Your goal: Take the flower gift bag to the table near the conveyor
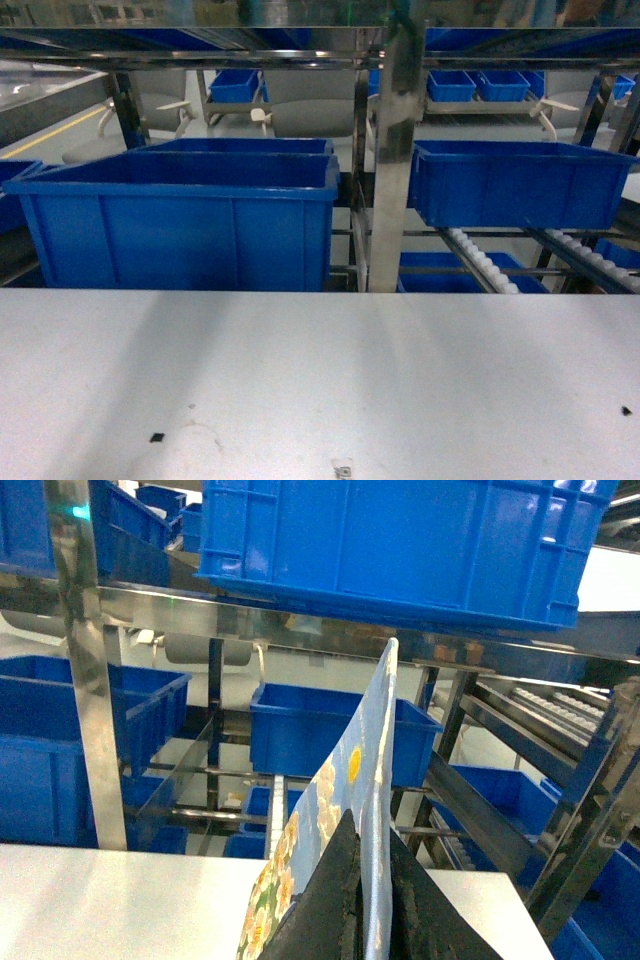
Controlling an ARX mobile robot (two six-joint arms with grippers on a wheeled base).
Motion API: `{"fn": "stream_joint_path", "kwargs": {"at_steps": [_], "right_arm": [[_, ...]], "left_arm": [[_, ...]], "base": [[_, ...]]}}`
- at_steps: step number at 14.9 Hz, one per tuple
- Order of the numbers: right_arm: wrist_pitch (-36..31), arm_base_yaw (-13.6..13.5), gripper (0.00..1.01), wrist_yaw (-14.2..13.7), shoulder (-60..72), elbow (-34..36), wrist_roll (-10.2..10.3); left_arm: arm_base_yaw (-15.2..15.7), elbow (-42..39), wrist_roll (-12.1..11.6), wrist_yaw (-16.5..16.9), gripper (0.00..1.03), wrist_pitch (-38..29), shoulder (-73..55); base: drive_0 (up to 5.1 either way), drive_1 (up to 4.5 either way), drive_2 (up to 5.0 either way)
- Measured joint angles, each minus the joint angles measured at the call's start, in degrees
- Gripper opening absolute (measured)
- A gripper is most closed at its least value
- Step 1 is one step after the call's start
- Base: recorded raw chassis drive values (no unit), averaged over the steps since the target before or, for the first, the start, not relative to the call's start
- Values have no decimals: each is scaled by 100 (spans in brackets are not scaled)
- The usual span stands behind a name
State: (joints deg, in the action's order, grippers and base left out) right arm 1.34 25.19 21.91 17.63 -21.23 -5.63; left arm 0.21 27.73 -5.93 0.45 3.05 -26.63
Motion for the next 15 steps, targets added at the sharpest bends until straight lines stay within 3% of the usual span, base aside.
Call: {"fn": "stream_joint_path", "kwargs": {"at_steps": [4, 7, 15], "right_arm": [[-9, 0, 3, 33, 0, 0, 0], [-15, 0, 3, 20, -13, 0, 0], [-9, 0, 3, 9, -2, 0, 0]], "left_arm": [[4, 0, -2, -20, 2, 15, -15], [-4, 0, -2, -2, 2, 4, 20], [-4, 0, -2, 0, 2, 24, -24]], "base": [[0, 0, 0], [-7, 351, -365], [0, -48, 49]]}}
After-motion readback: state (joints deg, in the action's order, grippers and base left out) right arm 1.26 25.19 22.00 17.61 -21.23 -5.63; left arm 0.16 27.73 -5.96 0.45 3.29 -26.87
